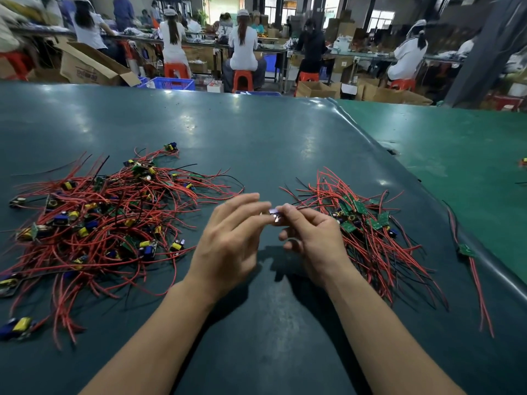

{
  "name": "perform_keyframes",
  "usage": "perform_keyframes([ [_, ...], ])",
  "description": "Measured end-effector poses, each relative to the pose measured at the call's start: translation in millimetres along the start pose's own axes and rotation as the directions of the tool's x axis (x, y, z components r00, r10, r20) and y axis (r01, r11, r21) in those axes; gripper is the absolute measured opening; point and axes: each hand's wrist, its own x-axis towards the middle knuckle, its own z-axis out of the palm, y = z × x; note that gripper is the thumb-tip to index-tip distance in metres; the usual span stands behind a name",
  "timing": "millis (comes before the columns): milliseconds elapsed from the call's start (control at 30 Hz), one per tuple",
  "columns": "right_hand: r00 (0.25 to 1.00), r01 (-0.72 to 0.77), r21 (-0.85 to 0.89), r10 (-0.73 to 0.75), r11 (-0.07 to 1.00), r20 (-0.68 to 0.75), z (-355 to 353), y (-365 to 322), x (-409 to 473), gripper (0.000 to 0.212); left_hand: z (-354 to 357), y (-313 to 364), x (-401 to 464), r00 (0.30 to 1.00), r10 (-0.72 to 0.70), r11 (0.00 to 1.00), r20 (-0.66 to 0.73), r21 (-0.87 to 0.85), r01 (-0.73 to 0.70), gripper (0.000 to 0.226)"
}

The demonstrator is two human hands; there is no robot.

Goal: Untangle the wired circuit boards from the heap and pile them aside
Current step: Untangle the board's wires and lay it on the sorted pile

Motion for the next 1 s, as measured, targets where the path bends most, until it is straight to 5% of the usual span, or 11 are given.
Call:
perform_keyframes([
  [67,0.996,0.056,0.034,-0.054,0.998,-0.065,-3,-1,3,0.01,1,2,-2,0.995,-0.06,0.998,-0.075,0.0,0.06,0.005],
  [133,0.994,0.086,0.044,-0.083,0.995,-0.071,-4,-3,2,0.01,1,5,-5,0.978,-0.203,0.97,0.039,-0.128,0.206,0.017],
  [233,0.995,0.102,-0.025,-0.102,0.994,-0.007,-3,-2,-2,0.007,3,5,-6,0.834,-0.443,0.791,0.328,-0.295,0.536,0.032],
  [300,0.992,0.12,-0.083,-0.115,0.989,0.059,1,0,-5,0.007,3,3,-3,0.766,-0.557,0.645,0.322,-0.414,0.643,0.031],
  [500,0.974,0.221,-0.234,-0.203,0.947,0.099,2,-1,-8,0.012,5,3,1,0.628,-0.664,0.215,0.405,-0.701,0.68,0.029],
  [600,0.97,0.245,-0.243,-0.237,0.939,0.06,2,2,-8,0.012,7,2,3,0.597,-0.676,0.109,0.433,-0.742,0.662,0.02],
  [1000,0.881,0.302,0.081,-0.245,0.95,-0.404,-11,-7,10,0.023,7,0,7,0.552,-0.778,0.135,0.302,-0.776,0.615,0.012],
])
